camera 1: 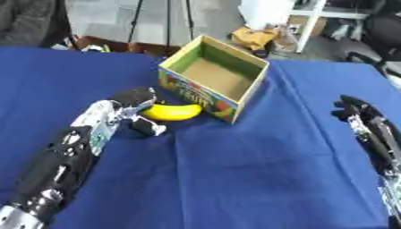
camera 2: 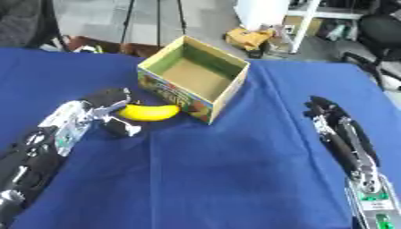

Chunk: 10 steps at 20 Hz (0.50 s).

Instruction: Pick up objects on the table and place them in the box.

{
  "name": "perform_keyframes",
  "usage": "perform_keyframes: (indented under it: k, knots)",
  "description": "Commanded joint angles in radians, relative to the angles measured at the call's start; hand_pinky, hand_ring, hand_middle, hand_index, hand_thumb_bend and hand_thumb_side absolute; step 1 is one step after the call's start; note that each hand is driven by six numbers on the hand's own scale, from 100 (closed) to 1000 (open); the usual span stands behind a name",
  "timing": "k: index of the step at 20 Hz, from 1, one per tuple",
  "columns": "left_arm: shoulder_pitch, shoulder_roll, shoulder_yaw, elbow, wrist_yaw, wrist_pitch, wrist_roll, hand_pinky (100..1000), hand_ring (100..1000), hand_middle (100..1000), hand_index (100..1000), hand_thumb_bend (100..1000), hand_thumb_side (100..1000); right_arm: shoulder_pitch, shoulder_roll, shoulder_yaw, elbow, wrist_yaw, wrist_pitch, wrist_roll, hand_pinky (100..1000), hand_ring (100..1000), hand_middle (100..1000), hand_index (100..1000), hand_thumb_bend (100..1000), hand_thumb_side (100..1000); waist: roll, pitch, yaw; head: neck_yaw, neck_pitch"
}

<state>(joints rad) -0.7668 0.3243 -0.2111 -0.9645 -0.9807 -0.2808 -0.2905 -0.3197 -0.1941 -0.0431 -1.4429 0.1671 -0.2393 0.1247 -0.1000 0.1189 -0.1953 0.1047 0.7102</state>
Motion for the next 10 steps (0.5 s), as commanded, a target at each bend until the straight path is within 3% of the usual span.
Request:
perform_keyframes:
  k: [1, 10]
  knots:
    - [-0.023, 0.011, 0.015, -0.037, 0.024, 0.011, 0.002, 641, 520, 459, 669, 231, 410, -0.01, -0.012, -0.008, -0.013, 0.011, -0.002, 0.003, 852, 767, 776, 890, 100, 770, 0.004, -0.013, -0.001, 0.0, -0.009]
    - [-0.036, 0.028, 0.024, -0.087, 0.067, 0.027, -0.002, 643, 520, 460, 668, 224, 417, -0.01, -0.013, -0.007, -0.011, 0.011, -0.003, 0.004, 851, 767, 776, 890, 100, 769, 0.002, -0.015, -0.002, -0.001, -0.014]
